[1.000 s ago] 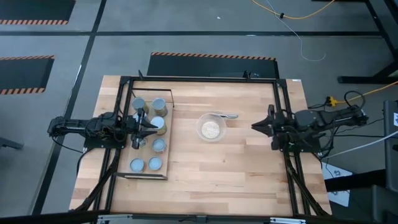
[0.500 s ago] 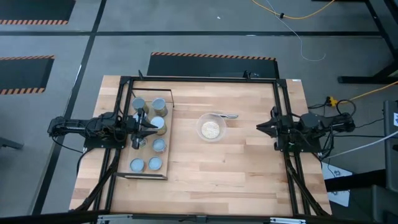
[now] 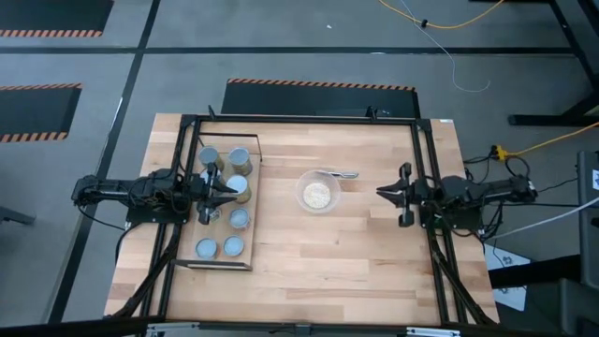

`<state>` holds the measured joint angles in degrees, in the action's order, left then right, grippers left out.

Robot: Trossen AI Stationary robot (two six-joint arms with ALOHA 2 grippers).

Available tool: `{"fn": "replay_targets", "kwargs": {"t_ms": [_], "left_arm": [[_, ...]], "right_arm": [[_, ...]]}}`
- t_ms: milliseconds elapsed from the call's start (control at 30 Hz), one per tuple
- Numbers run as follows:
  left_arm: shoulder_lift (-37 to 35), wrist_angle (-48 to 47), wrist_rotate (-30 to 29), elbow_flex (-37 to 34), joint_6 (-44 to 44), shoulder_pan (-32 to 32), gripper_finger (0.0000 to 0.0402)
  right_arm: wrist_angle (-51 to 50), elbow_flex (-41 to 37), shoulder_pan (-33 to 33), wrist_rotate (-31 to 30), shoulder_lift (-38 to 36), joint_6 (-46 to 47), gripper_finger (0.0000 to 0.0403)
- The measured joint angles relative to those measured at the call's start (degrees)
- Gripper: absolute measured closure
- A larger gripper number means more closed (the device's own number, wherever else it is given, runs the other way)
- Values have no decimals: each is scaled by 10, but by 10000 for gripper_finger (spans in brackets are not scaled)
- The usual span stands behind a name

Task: Pick and place cans onto a shelf
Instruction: Return to Home Position

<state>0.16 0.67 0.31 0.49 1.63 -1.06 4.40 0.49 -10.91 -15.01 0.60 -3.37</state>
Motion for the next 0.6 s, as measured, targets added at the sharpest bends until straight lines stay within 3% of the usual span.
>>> {"fn": "replay_targets", "kwargs": {"t_ms": [367,600], "left_arm": [[0,0,0,0,0,0,317],[0,0,0,0,0,0,317]], "right_arm": [[-11,1,72,16,0,-55,357],[-17,1,89,58,0,-21,357]]}}
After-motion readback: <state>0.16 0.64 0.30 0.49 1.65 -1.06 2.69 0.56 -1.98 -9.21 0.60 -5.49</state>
